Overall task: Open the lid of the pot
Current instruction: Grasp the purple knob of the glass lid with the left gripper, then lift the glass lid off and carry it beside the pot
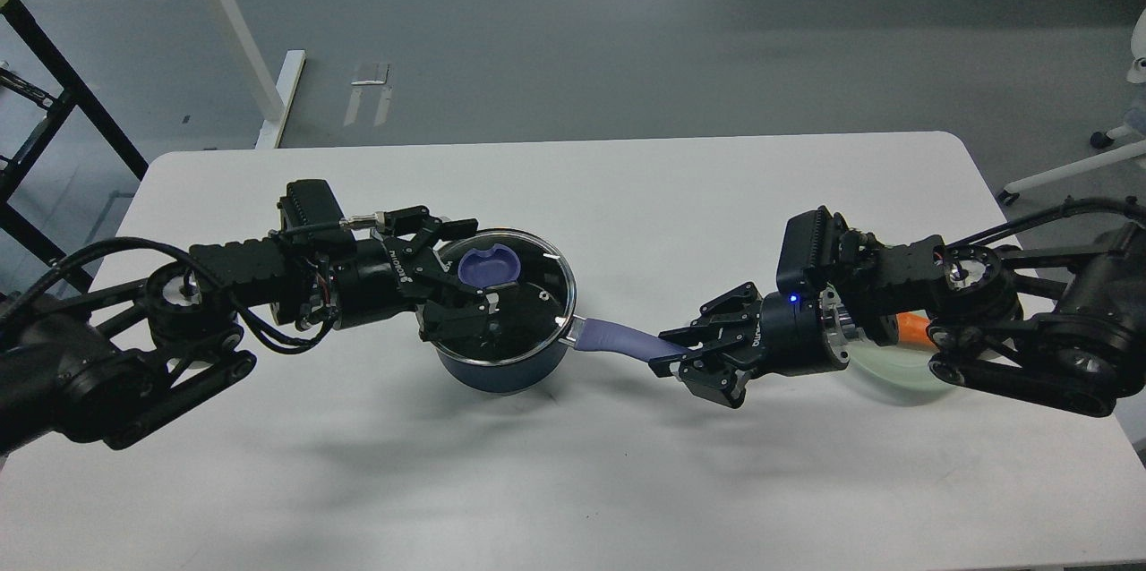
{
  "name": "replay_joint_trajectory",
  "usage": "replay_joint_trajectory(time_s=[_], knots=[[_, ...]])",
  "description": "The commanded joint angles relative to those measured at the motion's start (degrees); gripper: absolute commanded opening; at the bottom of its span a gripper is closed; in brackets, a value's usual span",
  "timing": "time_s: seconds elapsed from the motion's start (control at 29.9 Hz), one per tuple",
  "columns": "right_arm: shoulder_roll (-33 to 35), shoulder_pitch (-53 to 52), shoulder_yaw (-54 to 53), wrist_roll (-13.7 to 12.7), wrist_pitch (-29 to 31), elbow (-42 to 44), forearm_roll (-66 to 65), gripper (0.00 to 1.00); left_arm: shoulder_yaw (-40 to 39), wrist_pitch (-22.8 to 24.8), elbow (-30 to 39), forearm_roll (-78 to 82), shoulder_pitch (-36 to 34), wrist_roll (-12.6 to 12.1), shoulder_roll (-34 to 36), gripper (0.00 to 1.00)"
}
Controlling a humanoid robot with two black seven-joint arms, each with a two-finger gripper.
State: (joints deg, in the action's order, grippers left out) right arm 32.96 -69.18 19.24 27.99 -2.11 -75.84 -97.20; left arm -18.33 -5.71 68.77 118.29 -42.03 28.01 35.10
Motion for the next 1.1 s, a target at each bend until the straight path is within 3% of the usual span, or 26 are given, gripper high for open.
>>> replay_joint_trajectory(time_s=[0.0,0.2,0.33,0.43,0.54,0.74,1.07], knots=[[-0.1,0.0,0.0,0.0,0.0,0.1,0.0,0.32,1.4,0.0,-0.3,0.0,0.0,0.0,-0.2,0.99],[-0.1,0.0,-0.1,0.0,0.0,0.3,0.1,0.32,1.9,-0.2,-0.4,-0.1,0.0,0.0,-0.2,0.92],[-0.1,0.0,-0.1,0.0,0.0,0.3,0.1,0.32,1.9,-1.1,-0.3,-0.1,-0.1,0.0,-0.4,0.52],[-0.1,0.0,0.0,0.0,0.0,0.3,0.1,0.32,1.9,-1.5,-0.3,-0.2,-0.2,0.0,-0.3,0.45],[0.0,0.0,0.0,0.0,0.0,0.3,0.2,0.32,1.9,-2.2,-0.3,-0.2,-0.3,0.0,-0.3,0.27],[0.0,0.0,0.0,0.0,0.0,0.3,0.2,0.32,1.6,-2.4,1.1,-0.7,-1.1,0.0,1.8,0.28],[0.0,-0.1,0.0,0.0,0.0,0.3,0.2,0.32,1.9,-2.3,1.2,-4.7,-5.1,0.0,15.8,0.3]])
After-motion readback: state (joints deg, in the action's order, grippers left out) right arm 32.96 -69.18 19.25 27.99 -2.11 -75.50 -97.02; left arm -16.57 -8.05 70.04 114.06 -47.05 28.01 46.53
